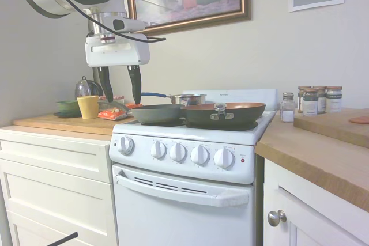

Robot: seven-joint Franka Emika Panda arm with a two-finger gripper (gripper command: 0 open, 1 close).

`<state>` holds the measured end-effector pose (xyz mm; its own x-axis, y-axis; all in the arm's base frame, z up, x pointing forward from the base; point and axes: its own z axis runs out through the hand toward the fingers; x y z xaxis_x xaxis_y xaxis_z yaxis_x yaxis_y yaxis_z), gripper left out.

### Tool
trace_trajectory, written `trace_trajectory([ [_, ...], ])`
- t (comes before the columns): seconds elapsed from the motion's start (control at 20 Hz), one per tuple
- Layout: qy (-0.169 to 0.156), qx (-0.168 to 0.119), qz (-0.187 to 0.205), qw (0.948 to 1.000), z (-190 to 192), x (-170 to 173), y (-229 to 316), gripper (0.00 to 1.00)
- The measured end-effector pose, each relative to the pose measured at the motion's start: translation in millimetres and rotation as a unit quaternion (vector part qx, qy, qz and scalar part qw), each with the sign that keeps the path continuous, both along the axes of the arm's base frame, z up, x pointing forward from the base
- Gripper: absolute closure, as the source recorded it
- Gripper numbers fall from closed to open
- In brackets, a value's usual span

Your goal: Turn on the stove on the bottom left

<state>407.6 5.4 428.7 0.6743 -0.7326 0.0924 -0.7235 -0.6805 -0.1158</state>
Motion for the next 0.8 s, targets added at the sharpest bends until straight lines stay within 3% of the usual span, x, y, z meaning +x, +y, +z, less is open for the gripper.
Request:
trace_trajectory([
  [0.8, 0.033, 0.007, 0.001, 0.9994, -33.9, 11.4, -15.8, 0.0],
])
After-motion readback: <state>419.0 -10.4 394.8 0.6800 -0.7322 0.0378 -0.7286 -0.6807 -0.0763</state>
